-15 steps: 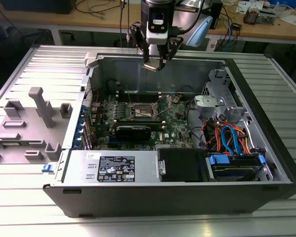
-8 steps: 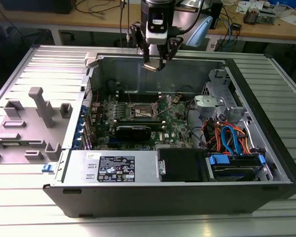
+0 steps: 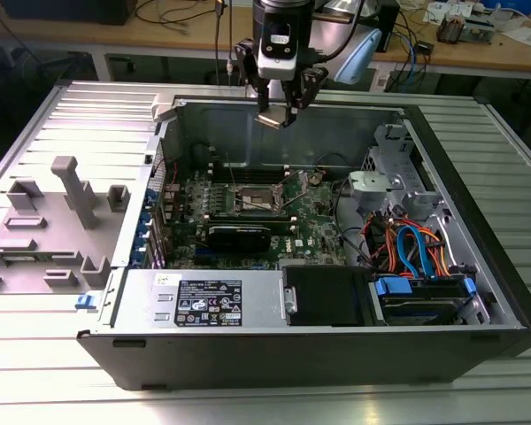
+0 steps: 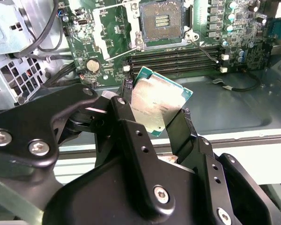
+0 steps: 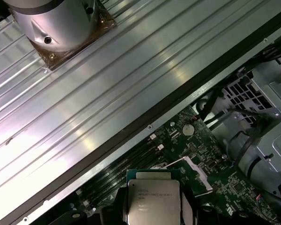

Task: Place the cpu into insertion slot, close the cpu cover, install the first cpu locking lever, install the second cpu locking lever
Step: 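Place the cpu into insertion slot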

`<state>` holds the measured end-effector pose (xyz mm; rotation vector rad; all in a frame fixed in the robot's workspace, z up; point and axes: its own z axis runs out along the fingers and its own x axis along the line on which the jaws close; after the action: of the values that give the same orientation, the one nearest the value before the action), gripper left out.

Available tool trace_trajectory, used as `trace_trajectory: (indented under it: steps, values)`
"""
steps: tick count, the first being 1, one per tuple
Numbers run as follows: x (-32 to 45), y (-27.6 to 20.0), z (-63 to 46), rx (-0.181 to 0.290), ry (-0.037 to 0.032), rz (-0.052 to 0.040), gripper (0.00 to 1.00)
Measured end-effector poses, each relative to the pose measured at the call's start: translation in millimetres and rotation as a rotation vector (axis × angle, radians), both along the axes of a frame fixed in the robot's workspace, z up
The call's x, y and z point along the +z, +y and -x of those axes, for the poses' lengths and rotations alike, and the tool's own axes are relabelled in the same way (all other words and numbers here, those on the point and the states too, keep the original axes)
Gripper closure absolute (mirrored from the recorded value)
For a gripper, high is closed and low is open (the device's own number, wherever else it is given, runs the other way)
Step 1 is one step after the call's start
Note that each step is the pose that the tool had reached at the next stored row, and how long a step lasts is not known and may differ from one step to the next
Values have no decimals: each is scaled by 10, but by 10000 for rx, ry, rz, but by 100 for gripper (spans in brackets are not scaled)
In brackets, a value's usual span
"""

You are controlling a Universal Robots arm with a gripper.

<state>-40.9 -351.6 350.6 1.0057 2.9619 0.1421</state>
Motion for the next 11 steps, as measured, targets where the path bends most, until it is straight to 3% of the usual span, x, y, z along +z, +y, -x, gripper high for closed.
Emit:
trace_trajectory:
  steps: [5, 11]
  values:
    - [-2, 0, 1, -360, 1, -1, 46]
    - [-2, 0, 1, -368, 0, 0, 46]
